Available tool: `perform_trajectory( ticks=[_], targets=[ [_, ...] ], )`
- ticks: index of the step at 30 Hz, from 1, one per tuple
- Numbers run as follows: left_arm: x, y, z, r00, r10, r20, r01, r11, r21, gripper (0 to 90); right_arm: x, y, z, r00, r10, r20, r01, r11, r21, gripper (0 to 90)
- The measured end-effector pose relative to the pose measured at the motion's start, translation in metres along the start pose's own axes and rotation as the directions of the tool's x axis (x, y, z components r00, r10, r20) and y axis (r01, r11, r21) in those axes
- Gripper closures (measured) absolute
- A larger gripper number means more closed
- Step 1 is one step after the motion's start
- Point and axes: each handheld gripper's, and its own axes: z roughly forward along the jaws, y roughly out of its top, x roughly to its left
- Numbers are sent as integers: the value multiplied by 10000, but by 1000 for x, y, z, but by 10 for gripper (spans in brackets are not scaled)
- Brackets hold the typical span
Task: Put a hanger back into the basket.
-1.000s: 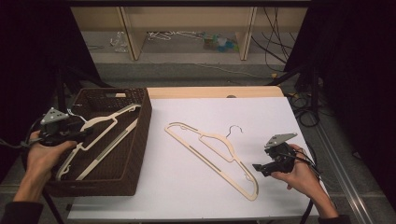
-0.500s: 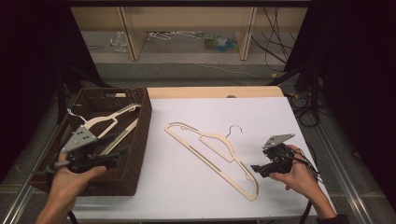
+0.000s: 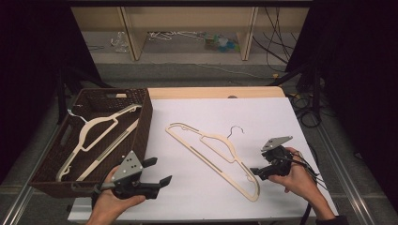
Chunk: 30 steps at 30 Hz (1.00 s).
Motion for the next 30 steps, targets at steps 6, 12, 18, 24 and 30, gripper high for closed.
perform_trajectory(
  ticks=[6, 12, 18, 24, 30],
  targets=[
    [-6, -16, 6, 10000, -89, -4, 89, 9999, -53, 187, 3, 2, 5, 10000, -44, 58, 44, 10000, -38, 250],
    [-12, -24, 14, 9997, 237, 12, -237, 9996, -126, 170, 6, 5, 11, 9999, -121, -22, 122, 9998, 184, 265],
    [-15, -31, 19, 9989, 421, 187, -423, 9990, 108, 170, 7, 11, 25, 9990, 266, -353, -230, 9947, 999, 365],
    [-13, -34, 20, 9995, 274, 134, -275, 9996, 61, 170, 6, 17, 39, 9968, 510, -618, -399, 9849, 1685, 420],
    [-12, -35, 22, 9996, 253, 110, -254, 9996, 121, 170, 2, 23, 44, 9965, 509, -669, -384, 9837, 1755, 481]
  ],
)
